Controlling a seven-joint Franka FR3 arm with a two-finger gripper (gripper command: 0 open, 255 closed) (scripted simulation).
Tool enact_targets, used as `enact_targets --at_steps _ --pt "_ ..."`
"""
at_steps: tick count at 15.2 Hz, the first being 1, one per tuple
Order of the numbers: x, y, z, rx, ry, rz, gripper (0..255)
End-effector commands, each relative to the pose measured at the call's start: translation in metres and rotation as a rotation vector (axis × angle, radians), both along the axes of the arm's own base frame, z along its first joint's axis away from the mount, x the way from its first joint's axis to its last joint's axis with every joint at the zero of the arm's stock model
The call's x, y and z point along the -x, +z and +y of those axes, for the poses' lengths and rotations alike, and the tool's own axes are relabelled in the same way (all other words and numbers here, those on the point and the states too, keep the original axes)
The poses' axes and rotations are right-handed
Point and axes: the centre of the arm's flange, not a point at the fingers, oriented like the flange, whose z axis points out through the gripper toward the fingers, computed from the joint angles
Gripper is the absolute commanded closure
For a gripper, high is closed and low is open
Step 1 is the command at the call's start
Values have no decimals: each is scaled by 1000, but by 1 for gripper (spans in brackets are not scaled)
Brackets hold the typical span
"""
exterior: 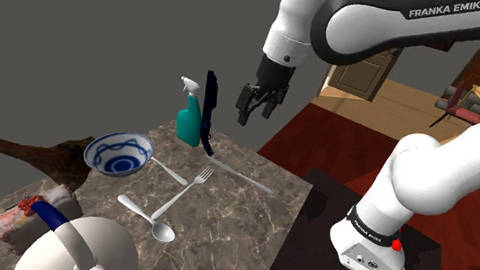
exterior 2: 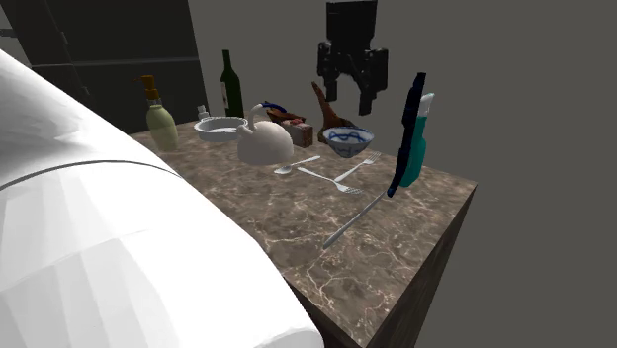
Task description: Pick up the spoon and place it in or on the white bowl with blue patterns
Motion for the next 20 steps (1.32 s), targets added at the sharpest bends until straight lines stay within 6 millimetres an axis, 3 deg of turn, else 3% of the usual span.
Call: enact_targets --at_steps 1,20 --pt "-5 -18 19 -5 0 -12 0" --pt "-54 -165 209 -31 10 -100 0"
